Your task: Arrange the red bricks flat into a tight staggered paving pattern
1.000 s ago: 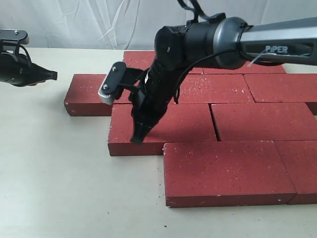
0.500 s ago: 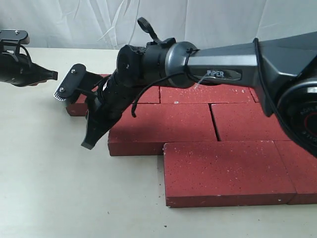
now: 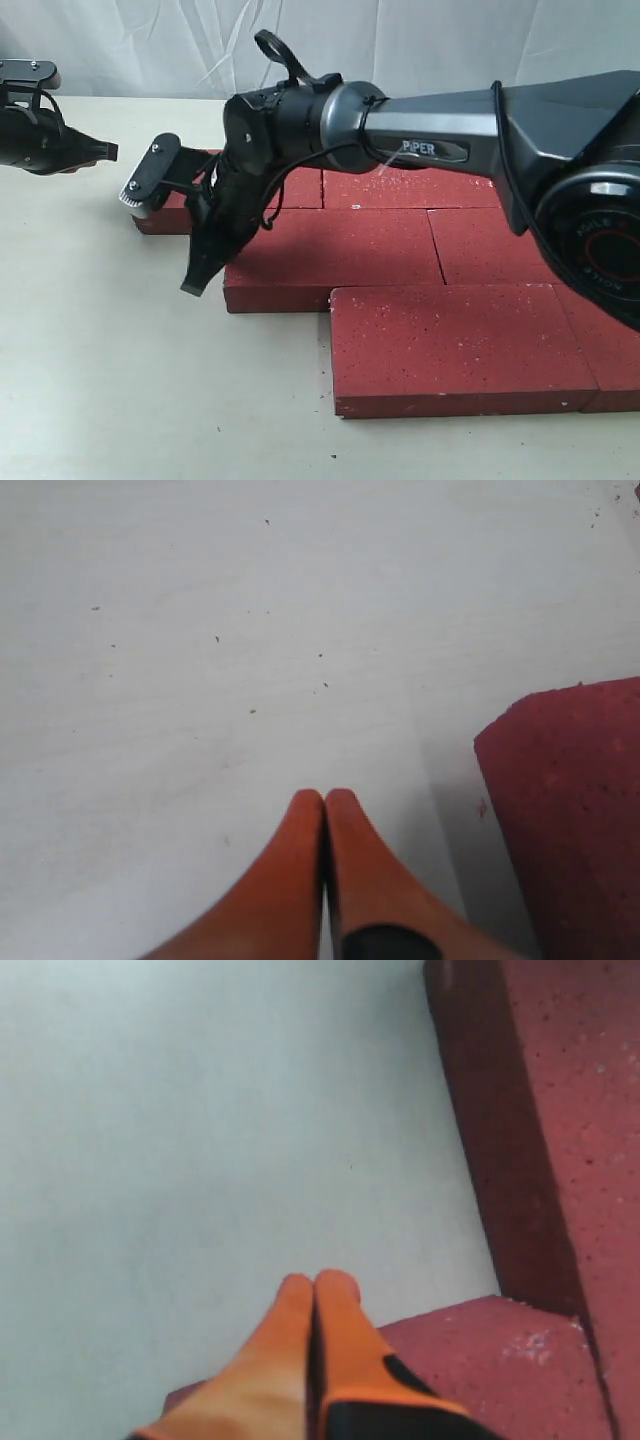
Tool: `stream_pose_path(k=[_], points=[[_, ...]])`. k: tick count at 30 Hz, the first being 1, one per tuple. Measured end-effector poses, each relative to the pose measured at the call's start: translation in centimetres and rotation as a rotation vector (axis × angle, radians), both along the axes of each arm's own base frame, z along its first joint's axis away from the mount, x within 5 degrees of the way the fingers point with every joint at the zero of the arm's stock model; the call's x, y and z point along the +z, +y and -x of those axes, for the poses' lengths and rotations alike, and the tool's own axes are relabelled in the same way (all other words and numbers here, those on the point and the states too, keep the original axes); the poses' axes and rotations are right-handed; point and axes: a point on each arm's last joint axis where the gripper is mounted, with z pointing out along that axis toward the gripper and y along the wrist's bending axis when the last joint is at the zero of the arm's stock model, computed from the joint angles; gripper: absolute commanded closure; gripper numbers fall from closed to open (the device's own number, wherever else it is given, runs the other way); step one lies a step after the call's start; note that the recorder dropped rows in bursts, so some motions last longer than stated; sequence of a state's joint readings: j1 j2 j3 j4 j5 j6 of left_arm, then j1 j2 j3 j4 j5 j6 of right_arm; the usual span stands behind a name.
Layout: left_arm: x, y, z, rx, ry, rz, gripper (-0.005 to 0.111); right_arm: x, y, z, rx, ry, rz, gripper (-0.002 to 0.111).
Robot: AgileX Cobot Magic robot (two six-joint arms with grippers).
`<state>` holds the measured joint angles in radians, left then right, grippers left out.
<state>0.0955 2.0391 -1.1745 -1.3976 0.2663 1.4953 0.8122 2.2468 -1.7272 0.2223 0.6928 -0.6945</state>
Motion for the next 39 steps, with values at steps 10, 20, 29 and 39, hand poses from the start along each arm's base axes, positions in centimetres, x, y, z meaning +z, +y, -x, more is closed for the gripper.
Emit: stream_pose_path(k=[10, 20, 29, 39], points=[[1.1, -0.3, 0.8, -0.022, -0.013, 0.015, 0.107, 6.3, -1.9, 0.3, -0.066, 0.06, -0.05, 0.109], [6.5, -2.4, 4.1, -0.068, -0.031, 0.268, 0.107, 9.5, -7.3, 0.5, -0.137, 0.065, 0.045, 0.109], [11.3, -2.3, 7.5, -0.077, 0.028, 0.118, 0.107, 13.1, -10.8, 1.9, -0.193, -0.033, 0.188, 0.109], [17.0, -0.8, 11.9, 0.059, 0.002, -0.055, 0.107, 14.6, -20.3, 2.9, -0.481, 0.065, 0.24, 0.109]])
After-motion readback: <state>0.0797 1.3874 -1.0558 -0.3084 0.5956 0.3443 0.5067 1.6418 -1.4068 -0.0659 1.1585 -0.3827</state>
